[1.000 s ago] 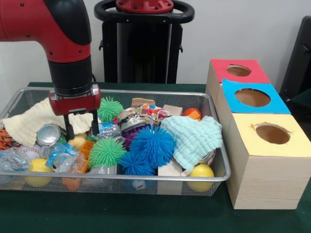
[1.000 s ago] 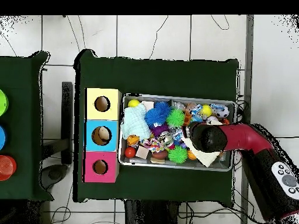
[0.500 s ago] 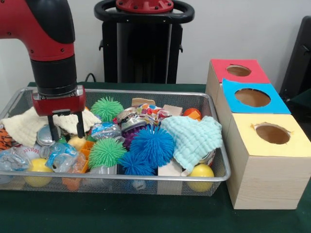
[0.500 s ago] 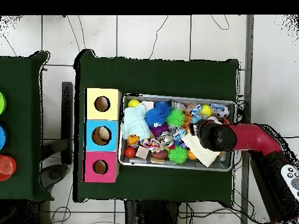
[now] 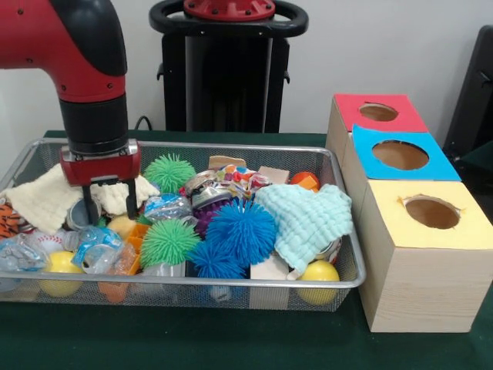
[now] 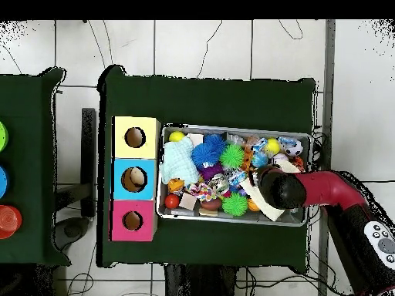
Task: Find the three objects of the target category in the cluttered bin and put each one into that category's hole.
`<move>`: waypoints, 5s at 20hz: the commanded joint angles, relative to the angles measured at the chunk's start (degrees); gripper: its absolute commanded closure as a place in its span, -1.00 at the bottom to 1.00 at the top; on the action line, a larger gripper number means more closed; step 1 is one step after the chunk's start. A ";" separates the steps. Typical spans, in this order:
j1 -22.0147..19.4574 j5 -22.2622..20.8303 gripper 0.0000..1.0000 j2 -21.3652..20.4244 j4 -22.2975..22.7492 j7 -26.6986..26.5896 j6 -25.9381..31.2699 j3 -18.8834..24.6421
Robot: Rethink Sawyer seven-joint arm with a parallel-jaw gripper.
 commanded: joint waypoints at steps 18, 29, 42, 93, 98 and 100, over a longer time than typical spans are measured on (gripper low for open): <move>3.34 -9.62 -1.00 6.27 2.06 -1.98 -9.03 -7.23; 7.03 -10.69 -1.00 -0.03 7.16 0.07 -13.74 -10.25; 9.08 -8.80 -1.00 4.78 5.24 0.96 -10.73 -15.81; 14.38 20.18 1.00 -21.48 18.93 1.21 4.97 -14.32; 17.13 25.81 1.00 -24.60 19.91 3.24 9.99 -14.90; 18.23 28.06 1.00 -26.30 20.59 3.91 12.15 -15.17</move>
